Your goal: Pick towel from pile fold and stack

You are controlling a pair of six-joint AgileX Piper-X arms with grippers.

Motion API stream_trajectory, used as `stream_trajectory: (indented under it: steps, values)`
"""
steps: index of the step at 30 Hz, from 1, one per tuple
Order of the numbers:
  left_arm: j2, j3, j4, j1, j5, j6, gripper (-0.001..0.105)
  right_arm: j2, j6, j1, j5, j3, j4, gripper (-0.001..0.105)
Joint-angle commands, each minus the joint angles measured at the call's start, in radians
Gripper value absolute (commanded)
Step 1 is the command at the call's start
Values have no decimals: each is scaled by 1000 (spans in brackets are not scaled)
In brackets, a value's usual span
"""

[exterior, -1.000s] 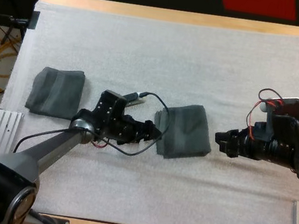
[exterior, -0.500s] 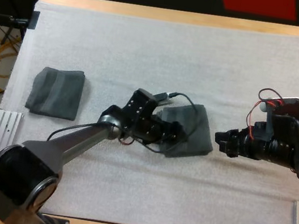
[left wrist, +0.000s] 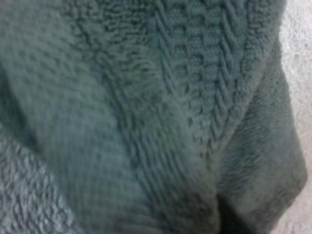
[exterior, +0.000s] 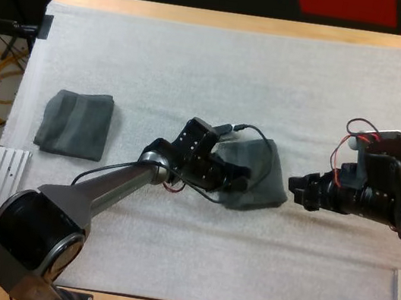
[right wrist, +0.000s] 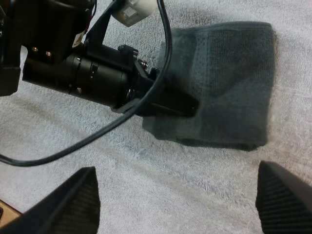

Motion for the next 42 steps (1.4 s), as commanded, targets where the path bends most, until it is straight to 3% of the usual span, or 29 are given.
stream_trajectory:
  steps: [1,4,7,11,15,18,24,34,38,42]
  values:
    - [-5,-6,0,-6,3,18,0,0,-11,1,-5,-2,0,65]
    - [-34,-9,6,-6,-9,59,0,0,-11,1,-5,-2,0,65]
    - [-84,-42,104,5,-83,180,0,0,-11,1,-5,-2,0,65]
    - [-139,-146,339,62,-217,444,0,0,-11,1,-5,-2,0,65]
    - [-149,-279,600,174,-343,695,0,0,-11,1,-5,-2,0,65]
    - [-149,-355,725,262,-471,815,0,0,-11,1,-5,-2,0,65]
    - [-149,-454,840,453,-585,1013,0,0,-11,1,-5,-2,0,65]
    - [-149,-455,902,678,-584,1058,0,0,-11,1,-5,-2,0,65]
    - [-149,-455,899,733,-412,1072,0,0,-11,1,-5,-2,0,65]
    - [-149,-455,895,760,-384,1082,0,0,-11,1,-5,-2,0,65]
